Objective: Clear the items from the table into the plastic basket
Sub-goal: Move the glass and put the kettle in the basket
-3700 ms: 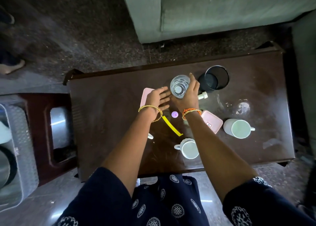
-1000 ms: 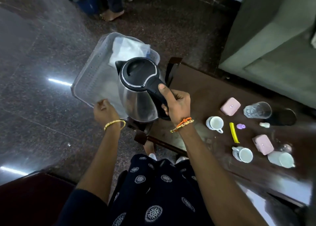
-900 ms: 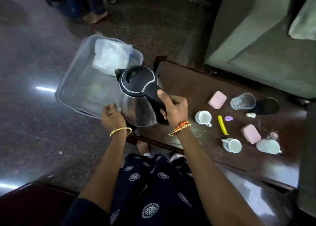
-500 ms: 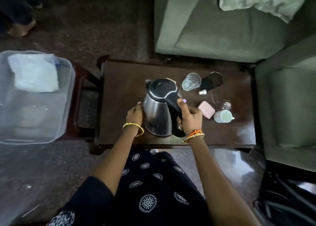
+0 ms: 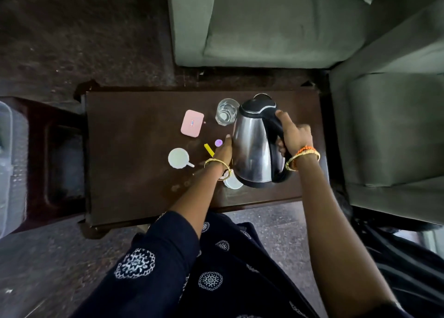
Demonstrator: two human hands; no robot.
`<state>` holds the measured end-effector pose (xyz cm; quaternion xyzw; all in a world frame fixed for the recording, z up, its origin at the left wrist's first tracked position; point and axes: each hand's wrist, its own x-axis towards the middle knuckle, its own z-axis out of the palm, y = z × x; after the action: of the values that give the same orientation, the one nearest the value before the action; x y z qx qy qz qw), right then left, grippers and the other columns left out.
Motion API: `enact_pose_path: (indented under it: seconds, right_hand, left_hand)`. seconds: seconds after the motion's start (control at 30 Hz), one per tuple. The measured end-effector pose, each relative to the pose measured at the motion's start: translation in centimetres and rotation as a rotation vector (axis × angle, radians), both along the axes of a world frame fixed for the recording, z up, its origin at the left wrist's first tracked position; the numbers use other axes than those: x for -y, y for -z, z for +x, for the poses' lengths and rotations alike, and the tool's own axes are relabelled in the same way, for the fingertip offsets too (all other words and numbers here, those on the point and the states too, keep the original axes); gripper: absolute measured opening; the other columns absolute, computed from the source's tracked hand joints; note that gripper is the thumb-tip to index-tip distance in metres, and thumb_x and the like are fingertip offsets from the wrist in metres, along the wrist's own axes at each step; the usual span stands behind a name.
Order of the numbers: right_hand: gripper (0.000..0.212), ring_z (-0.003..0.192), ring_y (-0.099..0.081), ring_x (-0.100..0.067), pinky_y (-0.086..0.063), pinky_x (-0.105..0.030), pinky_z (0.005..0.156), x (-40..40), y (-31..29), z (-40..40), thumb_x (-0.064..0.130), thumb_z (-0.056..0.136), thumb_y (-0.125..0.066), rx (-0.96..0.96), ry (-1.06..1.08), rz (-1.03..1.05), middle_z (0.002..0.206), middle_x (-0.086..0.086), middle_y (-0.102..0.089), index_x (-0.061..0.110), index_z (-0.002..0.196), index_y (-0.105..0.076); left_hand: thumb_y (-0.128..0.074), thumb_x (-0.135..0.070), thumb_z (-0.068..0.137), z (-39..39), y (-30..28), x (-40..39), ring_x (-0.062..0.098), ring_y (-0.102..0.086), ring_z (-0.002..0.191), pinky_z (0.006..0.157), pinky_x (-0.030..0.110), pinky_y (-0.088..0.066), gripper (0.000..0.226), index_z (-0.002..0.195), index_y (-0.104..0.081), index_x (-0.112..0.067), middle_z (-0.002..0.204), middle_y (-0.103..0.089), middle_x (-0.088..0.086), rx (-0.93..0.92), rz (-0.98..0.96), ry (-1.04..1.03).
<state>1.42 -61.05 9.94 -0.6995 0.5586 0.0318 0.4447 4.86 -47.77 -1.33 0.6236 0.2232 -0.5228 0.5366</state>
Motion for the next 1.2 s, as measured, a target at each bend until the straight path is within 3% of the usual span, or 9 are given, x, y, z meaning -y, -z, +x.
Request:
enact_pose_path:
  seconds: [0.07, 0.23, 0.5, 0.63, 0.87, 1.2]
  right_hand:
    - [0.081, 0.03, -0.045, -0.017, -0.038, -0.021, 0.039, 1.2, 0.1, 1.2, 0.072, 0.053, -0.058, -0.037, -0.028, 0.033, 0.037, 0.001, -0.053, 0.0, 0.089, -0.062]
    - [0.069, 0.029, -0.043, -0.019, -0.037, -0.023, 0.038, 2.0, 0.4, 3.7, 0.071, 0.053, -0.059, -0.099, -0.118, 0.075, 0.035, -0.001, -0.052, 0.004, 0.066, -0.061]
    - [0.062, 0.028, -0.041, -0.017, -0.037, -0.018, 0.036, 2.0, 0.8, 5.1, 0.068, 0.054, -0.061, -0.169, -0.149, 0.117, 0.035, -0.001, -0.053, 0.006, 0.058, -0.061]
    - [0.06, 0.028, -0.043, -0.014, -0.038, -0.018, 0.036, 2.3, 0.5, 5.5, 0.065, 0.057, -0.063, -0.175, -0.143, 0.125, 0.036, -0.001, -0.055, 0.006, 0.061, -0.062]
    - [0.061, 0.026, -0.044, -0.013, -0.038, -0.016, 0.036, 2.8, -0.2, 6.9, 0.062, 0.061, -0.067, -0.199, -0.181, 0.15, 0.037, -0.001, -0.057, 0.003, 0.077, -0.065]
    - [0.056, 0.025, -0.041, -0.016, -0.039, -0.018, 0.037, 2.9, -1.2, 8.0, 0.059, 0.063, -0.068, -0.234, -0.243, 0.179, 0.04, -0.006, -0.061, 0.005, 0.077, -0.064]
  left_hand:
    - [-0.023, -0.057, 0.095, 0.0, -0.1, 0.8, 0.032, -0.053, 0.118, 0.107, 0.046, -0.04, 0.065, 0.127, -0.052, -0.009, 0.13, -0.057, 0.015, -0.019, 0.001, -0.013]
    - [-0.023, -0.062, 0.093, -0.2, 0.5, 1.5, 0.035, -0.058, 0.111, 0.102, 0.049, -0.045, 0.071, 0.124, -0.056, -0.007, 0.123, -0.062, 0.017, -0.096, -0.001, -0.097]
    - [-0.026, -0.069, 0.087, -1.2, 1.1, 2.0, 0.031, -0.058, 0.114, 0.104, 0.047, -0.045, 0.075, 0.125, -0.057, -0.013, 0.128, -0.061, 0.012, -0.18, -0.033, -0.181]
    - [-0.03, -0.072, 0.085, -1.3, 1.1, 2.5, 0.032, -0.061, 0.109, 0.1, 0.047, -0.049, 0.075, 0.122, -0.059, -0.013, 0.123, -0.063, 0.014, -0.196, -0.058, -0.233]
    - [-0.033, -0.074, 0.082, -1.6, 0.1, 3.5, 0.03, -0.058, 0.112, 0.087, 0.043, -0.049, 0.081, 0.133, -0.047, -0.013, 0.131, -0.058, 0.013, -0.285, -0.116, -0.33]
    - [-0.031, -0.074, 0.083, -2.4, -0.8, 3.8, 0.026, -0.059, 0.107, 0.091, 0.04, -0.049, 0.079, 0.131, -0.049, -0.014, 0.129, -0.059, 0.012, -0.273, -0.152, -0.342]
